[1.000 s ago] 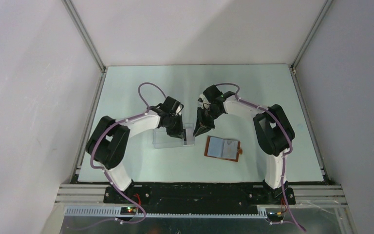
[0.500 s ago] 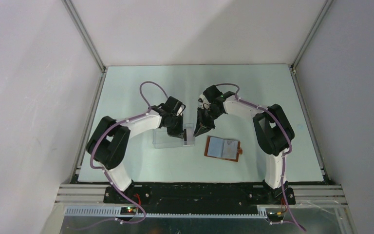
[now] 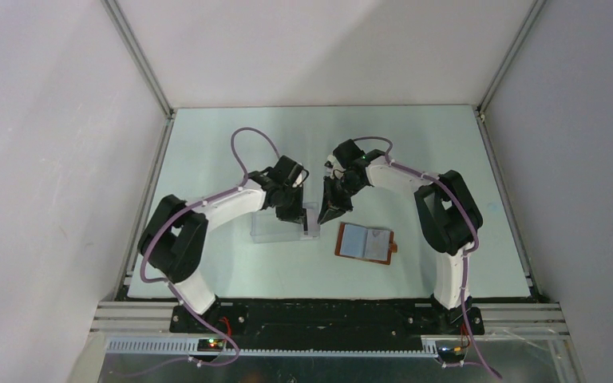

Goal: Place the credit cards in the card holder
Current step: Pick up the credit card from the storage box.

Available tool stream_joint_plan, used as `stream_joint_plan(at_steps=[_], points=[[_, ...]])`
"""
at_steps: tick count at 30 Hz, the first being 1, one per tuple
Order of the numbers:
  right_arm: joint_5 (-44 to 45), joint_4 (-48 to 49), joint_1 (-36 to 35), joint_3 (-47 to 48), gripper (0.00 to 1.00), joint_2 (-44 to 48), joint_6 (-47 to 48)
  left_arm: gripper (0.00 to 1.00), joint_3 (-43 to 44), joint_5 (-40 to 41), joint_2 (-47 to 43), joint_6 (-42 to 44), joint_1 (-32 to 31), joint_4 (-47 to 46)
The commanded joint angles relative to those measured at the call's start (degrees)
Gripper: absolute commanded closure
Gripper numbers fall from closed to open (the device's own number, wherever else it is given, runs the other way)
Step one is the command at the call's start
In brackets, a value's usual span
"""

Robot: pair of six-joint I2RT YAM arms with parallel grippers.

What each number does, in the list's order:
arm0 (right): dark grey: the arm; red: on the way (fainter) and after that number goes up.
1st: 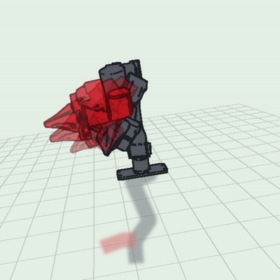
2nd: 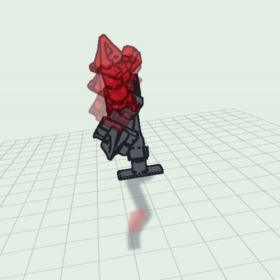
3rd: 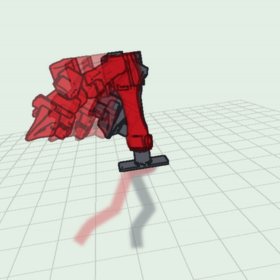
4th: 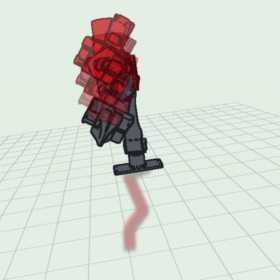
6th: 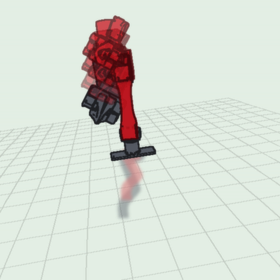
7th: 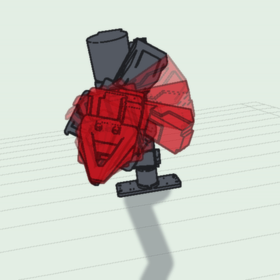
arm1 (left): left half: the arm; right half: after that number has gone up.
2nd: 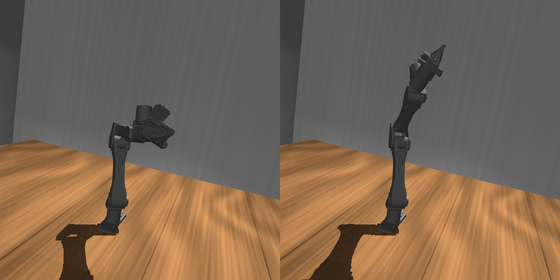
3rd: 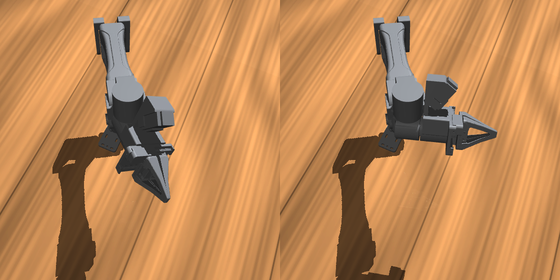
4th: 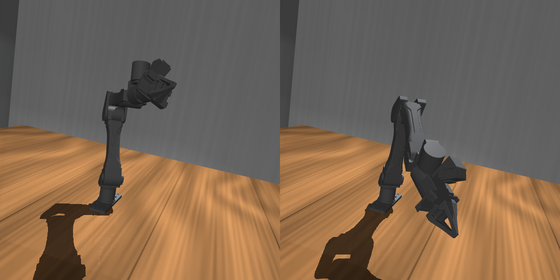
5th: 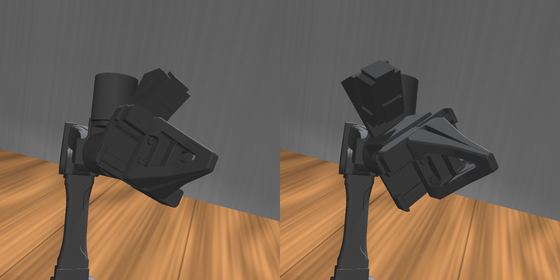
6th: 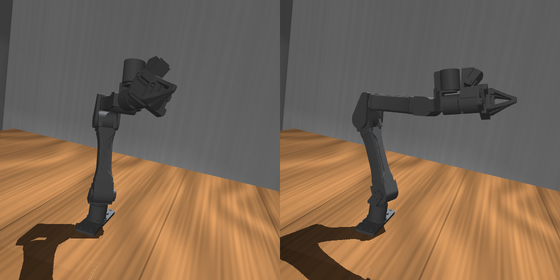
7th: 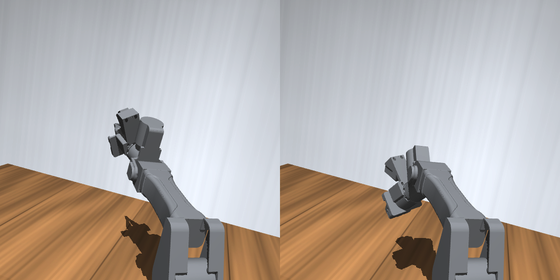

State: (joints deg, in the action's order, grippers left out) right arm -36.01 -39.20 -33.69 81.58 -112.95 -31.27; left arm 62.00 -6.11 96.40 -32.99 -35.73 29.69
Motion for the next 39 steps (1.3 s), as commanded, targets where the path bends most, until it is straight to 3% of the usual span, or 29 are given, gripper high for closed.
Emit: stream_joint_plan(at_steps=[1, 12, 28, 39], points=[[-0.7, 0.5, -0.9, 1.0, 0.92, -0.4, 0.3, 0.88, 2.4, -0.8, -3.0, -0.2, -1.1, -1.2], [-0.6, 0.6, -1.0, 1.0, 0.92, -0.4, 0.2, 0.77, 2.6, -4.2, -2.4, -3.5, -1.0, -2.0], [-0.6, 0.5, -1.0, 1.0, 0.93, -0.3, 0.1, 0.81, 0.5, -5.3, -4.8, -5.6, -1.1, -4.4], [-0.6, 0.3, -1.0, 1.0, 0.93, -0.3, 0.3, 0.82, -0.5, -6.3, -0.6, -5.9, -1.0, -4.9]])
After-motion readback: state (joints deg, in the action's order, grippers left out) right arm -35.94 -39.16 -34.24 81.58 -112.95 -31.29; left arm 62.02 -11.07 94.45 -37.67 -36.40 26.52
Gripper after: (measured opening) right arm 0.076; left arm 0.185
